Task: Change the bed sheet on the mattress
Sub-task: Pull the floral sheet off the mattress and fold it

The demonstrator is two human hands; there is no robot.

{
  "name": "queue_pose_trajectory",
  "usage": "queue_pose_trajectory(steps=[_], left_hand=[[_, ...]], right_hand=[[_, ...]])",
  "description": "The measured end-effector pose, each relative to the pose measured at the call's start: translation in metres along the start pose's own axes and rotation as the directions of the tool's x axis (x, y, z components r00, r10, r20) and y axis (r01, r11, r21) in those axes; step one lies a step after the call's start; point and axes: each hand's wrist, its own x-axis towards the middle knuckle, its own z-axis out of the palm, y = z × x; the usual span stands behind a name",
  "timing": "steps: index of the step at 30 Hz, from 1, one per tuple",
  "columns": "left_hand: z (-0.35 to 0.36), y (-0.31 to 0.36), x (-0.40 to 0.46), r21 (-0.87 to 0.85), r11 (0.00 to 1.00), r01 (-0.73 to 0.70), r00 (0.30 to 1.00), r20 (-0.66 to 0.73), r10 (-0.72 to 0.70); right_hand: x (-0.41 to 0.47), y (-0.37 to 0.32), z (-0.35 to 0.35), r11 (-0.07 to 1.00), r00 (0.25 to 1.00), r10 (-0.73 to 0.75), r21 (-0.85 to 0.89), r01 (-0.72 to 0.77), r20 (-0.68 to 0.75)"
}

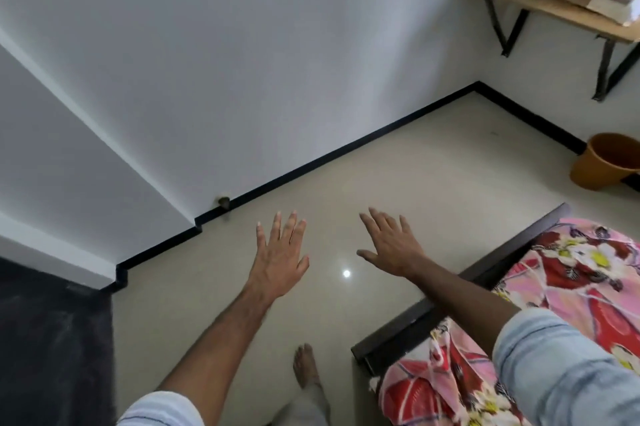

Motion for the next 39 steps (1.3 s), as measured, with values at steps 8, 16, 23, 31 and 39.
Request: queue_pose_trajectory(steps=[8, 16, 23, 31, 39], left_hand=[[-0.042, -0.093, 0.168, 0.058, 0.988, -0.143, 0.989, -0.017, 0.144], [-0.096, -0.06, 0.374, 0.155, 0.902, -0.404, 0.9, -0.107, 0.422], [-0.139, 0.065, 0.559, 0.215, 0.749, -0.627, 0.755, -0.071, 0.652], [-0.191, 0.257, 0.714, 0.223, 0.508, -0.832, 0.507, -0.067, 0.859], [-0.224, 0.479, 0.849, 0.214, 0.182, -0.96, 0.186, -0.003, 0.983]], right_hand=[[0.136, 0.026, -0.062, 0.992, 0.991, 0.124, -0.009, -0.124, -0.059], [0.217, 0.134, -0.105, 0.938, 0.926, 0.346, 0.062, -0.34, -0.152], [0.241, 0.288, -0.141, 0.817, 0.802, 0.576, 0.148, -0.557, -0.16], [0.21, 0.447, -0.17, 0.564, 0.549, 0.825, 0.261, -0.783, -0.137], [0.173, 0.608, -0.174, 0.218, 0.215, 0.975, 0.37, -0.903, -0.048]])
